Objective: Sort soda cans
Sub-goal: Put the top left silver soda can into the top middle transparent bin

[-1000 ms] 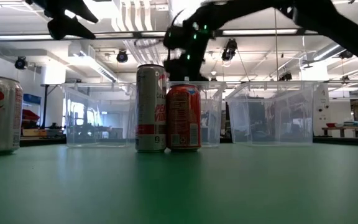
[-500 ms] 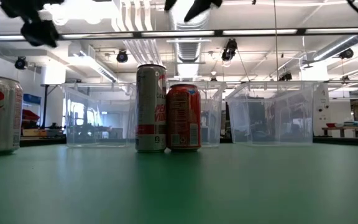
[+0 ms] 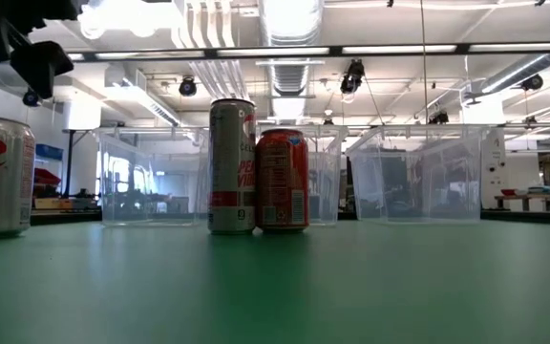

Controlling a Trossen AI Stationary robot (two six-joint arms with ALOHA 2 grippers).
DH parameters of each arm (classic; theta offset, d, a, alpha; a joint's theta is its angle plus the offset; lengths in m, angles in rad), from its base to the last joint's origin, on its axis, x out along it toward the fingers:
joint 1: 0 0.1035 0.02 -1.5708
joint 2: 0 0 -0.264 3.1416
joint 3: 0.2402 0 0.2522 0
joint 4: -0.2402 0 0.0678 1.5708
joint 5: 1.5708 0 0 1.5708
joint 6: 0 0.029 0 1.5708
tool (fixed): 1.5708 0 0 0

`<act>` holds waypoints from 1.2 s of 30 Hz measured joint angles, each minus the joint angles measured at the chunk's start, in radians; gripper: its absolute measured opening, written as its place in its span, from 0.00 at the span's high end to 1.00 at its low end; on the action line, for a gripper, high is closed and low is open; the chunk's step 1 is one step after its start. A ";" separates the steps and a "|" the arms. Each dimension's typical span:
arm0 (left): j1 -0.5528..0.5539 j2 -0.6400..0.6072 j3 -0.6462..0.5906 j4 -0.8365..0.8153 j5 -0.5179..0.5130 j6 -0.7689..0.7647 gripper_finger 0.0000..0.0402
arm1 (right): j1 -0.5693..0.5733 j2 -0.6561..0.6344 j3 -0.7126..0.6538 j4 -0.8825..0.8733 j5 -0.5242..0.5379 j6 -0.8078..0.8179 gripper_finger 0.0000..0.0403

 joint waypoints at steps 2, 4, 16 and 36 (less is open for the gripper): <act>-0.002 0.025 0.000 0.014 0.000 0.004 0.17 | 0.003 0.008 0.000 -0.010 -0.001 -0.013 0.09; -0.007 0.054 -0.002 0.005 -0.005 0.020 0.17 | 0.002 0.010 0.000 -0.025 -0.001 -0.020 0.09; -0.024 0.198 -0.049 -0.015 -0.009 -0.017 0.17 | -0.006 0.007 0.000 -0.037 0.001 -0.125 0.09; -0.146 0.202 -0.197 0.082 -0.062 -0.098 0.20 | -0.014 0.002 0.000 -0.042 0.003 -0.142 0.09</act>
